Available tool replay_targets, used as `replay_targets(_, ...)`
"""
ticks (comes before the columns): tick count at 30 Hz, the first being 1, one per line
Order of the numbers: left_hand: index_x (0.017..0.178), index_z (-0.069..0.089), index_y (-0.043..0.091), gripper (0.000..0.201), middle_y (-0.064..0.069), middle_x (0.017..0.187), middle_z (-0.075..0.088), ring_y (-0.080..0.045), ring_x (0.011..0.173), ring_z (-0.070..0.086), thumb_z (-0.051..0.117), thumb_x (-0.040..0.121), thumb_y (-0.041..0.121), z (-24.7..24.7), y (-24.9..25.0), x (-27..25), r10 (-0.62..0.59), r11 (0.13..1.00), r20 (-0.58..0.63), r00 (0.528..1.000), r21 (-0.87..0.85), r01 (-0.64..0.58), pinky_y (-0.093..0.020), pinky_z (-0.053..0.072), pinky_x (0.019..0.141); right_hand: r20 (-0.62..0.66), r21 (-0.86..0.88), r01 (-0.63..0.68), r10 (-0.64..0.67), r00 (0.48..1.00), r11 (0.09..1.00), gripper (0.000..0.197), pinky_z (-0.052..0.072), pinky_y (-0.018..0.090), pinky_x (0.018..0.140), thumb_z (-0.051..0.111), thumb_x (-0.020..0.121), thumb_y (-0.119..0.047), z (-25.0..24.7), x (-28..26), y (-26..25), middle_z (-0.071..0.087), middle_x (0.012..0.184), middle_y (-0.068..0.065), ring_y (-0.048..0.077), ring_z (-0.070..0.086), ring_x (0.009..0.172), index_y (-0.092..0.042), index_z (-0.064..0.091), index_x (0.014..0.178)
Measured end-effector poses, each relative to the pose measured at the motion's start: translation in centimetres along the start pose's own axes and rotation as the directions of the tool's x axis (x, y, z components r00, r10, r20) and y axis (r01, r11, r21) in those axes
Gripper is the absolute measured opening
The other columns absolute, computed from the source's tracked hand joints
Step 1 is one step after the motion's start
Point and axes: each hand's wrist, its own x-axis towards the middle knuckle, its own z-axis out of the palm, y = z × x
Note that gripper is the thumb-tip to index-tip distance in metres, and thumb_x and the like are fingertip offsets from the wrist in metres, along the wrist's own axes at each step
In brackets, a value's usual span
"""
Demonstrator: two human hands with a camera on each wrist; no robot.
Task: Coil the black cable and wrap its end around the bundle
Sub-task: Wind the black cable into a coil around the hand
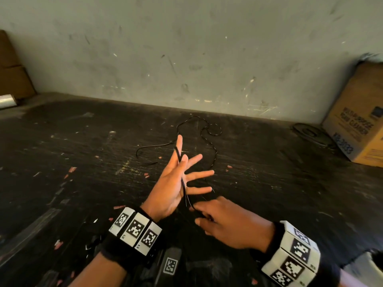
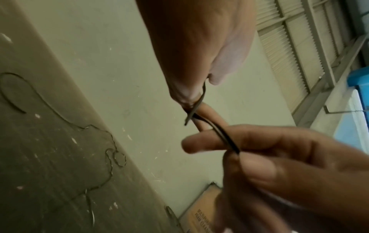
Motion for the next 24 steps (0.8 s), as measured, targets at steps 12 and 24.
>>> replay_targets(12,0.135,0.013,0.067,0.047,-0.008,0.083,0.06,-0.008,0.043,0.041,0.03,0.097,0.047,-2.2,-1.4,-1.9,-0.176,0.706,0.046,0.983,0.702,0.094,-0.021,0.034,0.04,-0.257,-0.32,0.109,-0.197,0.946,0.941,0.022,0.044,0.011,0.064,0.056,0.083,-0.041,-10.9,-4.1,-4.2,0.051,0.058,-0.017,-0.009,0.055,0.061,-0.022,0.067,0.08)
replay_targets(24,0.136,0.018,0.065,0.05,-0.009,0.079,0.06,-0.008,0.04,0.035,0.036,0.095,0.044,-0.1,0.1,-4.0,-0.306,0.871,0.312,0.899,0.473,0.132,-0.016,0.029,0.035,-0.486,-0.426,0.116,-0.335,0.807,0.897,0.039,0.032,0.01,0.047,0.056,0.077,-0.049,-15.7,-0.1,0.4,0.047,0.053,-0.014,0.002,0.049,0.047,-0.012,0.067,0.078)
